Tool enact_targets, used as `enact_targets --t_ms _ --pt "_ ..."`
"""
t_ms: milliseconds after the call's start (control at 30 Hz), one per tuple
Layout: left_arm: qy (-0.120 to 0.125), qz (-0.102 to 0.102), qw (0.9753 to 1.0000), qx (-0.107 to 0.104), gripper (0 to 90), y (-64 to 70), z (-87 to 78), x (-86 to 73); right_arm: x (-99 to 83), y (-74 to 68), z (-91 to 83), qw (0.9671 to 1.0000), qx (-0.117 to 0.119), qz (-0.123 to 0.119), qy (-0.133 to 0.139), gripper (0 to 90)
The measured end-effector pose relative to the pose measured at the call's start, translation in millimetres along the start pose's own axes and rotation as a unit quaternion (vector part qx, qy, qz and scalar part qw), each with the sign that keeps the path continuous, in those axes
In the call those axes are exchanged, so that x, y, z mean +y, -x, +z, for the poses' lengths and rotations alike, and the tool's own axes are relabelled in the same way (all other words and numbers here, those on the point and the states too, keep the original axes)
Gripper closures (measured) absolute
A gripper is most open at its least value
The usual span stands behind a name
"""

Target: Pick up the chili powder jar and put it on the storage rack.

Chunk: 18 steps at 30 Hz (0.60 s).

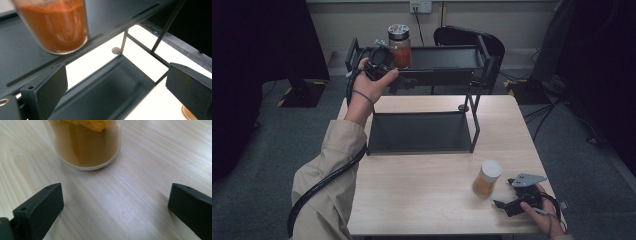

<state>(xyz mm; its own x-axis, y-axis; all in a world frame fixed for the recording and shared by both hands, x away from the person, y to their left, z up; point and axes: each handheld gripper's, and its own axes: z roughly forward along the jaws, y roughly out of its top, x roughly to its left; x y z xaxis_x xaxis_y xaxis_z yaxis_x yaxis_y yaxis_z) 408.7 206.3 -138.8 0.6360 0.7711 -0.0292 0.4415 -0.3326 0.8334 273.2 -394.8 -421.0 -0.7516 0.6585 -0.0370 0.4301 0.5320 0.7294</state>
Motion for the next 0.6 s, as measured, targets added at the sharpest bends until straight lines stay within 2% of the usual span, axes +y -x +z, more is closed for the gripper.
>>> enact_targets --t_ms 600 --pt "0.000 -0.002 0.9999 -0.016 3.1 0.6 18.9 -36.0 -0.3 -1.1 -0.1 1.0000 -0.002 0.002 0.000 0.0"
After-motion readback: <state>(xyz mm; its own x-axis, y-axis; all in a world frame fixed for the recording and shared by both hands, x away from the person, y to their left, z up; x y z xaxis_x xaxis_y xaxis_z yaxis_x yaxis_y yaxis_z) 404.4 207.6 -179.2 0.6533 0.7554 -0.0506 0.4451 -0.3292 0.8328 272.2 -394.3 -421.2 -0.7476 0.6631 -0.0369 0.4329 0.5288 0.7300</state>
